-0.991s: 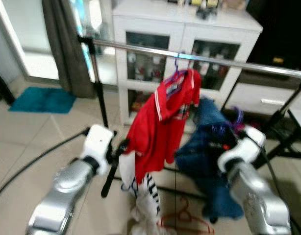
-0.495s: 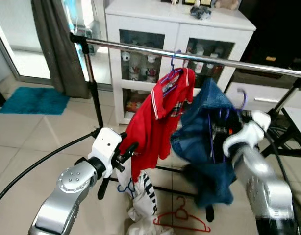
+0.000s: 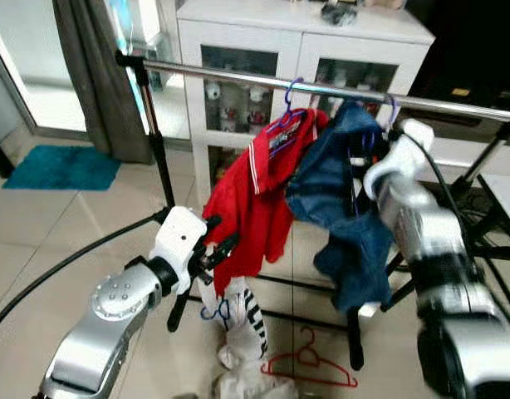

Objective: Hang hanger

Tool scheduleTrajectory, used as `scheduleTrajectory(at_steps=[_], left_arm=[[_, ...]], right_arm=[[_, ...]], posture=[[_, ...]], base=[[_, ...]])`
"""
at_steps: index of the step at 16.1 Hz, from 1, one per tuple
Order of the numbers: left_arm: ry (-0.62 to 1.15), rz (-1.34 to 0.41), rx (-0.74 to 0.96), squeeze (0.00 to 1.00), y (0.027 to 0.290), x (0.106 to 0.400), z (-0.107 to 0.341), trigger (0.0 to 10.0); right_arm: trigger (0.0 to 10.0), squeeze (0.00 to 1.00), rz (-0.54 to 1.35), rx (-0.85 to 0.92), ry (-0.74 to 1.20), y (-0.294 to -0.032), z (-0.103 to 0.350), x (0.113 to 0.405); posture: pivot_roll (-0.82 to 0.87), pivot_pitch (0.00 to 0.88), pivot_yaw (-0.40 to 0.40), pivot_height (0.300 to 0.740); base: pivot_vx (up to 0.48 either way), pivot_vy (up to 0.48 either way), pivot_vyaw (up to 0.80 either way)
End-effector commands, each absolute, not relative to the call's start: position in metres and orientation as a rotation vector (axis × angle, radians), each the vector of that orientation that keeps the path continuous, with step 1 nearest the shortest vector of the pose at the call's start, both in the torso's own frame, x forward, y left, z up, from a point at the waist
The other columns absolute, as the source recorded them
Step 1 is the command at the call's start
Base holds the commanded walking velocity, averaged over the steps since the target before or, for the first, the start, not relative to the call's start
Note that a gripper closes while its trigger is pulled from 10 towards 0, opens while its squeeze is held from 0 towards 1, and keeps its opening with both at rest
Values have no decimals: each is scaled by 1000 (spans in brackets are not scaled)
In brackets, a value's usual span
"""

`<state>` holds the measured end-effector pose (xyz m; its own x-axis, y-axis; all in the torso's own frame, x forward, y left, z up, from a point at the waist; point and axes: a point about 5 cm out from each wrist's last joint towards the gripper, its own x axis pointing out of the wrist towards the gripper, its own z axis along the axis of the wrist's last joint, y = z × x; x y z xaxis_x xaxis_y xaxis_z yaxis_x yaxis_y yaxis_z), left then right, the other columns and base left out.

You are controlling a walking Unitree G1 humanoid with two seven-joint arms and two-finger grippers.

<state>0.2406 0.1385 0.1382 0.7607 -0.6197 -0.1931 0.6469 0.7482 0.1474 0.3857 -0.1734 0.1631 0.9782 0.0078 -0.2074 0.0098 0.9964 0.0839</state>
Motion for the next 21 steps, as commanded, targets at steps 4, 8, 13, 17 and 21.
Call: scheduleTrajectory(at_steps=[4, 8, 13, 17, 21], left_arm=[[5, -826, 163, 0, 119, 238, 170, 10000], [-124, -802, 96, 0, 115, 243, 197, 10000], [-193, -779, 81, 0, 122, 237, 223, 10000], [-171, -761, 98, 0, 130, 227, 227, 10000], [-164, -745, 96, 0, 133, 223, 229, 10000]], right_arm=[[10000, 0, -36, 108, 171, -175, 182, 406], [10000, 0, -50, 144, 182, -174, 189, 413], [10000, 0, -83, 171, 167, -175, 206, 420], [10000, 0, -101, 153, 126, -181, 217, 421], [10000, 0, -102, 214, 23, -187, 235, 423]], posture=[[62, 48, -73, 740], [75, 77, -63, 740], [149, 170, -38, 740], [186, 210, -37, 740], [192, 216, -43, 740]], base=[[0, 0, 0], [0, 0, 0], [0, 0, 0], [0, 0, 0], [0, 0, 0]])
